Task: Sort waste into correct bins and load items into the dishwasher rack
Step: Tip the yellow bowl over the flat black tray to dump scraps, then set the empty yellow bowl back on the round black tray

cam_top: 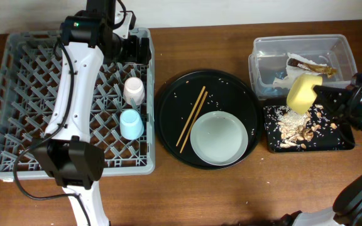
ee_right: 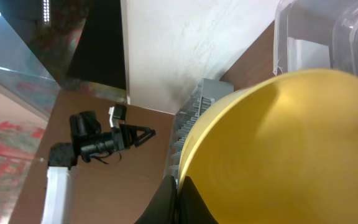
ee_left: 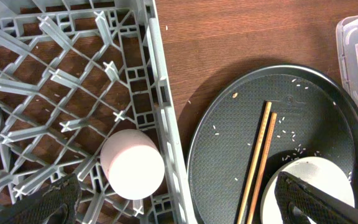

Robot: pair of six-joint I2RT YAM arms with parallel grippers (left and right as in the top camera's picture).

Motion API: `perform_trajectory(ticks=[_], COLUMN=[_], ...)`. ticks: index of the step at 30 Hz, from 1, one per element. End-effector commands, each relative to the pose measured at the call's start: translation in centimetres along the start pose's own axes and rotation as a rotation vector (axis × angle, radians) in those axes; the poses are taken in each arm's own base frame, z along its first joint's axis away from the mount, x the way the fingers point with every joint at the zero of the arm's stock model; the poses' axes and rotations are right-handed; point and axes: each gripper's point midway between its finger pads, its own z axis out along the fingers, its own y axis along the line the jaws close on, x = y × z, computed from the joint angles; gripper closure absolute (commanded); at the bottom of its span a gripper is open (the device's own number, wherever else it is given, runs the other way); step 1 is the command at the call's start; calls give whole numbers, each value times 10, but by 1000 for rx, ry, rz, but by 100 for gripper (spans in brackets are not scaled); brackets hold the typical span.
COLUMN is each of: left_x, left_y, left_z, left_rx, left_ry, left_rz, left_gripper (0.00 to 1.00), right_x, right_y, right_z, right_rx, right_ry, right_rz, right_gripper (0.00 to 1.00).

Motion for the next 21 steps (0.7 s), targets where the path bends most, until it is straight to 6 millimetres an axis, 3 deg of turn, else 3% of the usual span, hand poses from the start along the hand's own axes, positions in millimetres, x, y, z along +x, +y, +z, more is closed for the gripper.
perform_trajectory(ticks=[1,11,13,15,18,21], left_x=[-6,-6,-6,-6,-6,-6], left_y=[-1,-1,-1,-1,-1,-1], left_z=[-8,-8,-8,-8,-8,-8], left_rx=[9,9,9,9,9,9], left_ry=[-27,-27,-27,-27,-27,-27], left_rz=[-6,-6,-6,-6,-6,-6], left_gripper=[1,1,1,1,1,1], right_x=[1,10,18,25,50,86], right_y=[6,5,8,26,45,23], right_z=[4,20,46,79,143,192], right_rx=[-27,29,124,198,372,708], right_ry=[16,52,98,156,240,257], right_rz=[37,91,16,-110,-307,-556], right_gripper=[96,96,96,96,96,96])
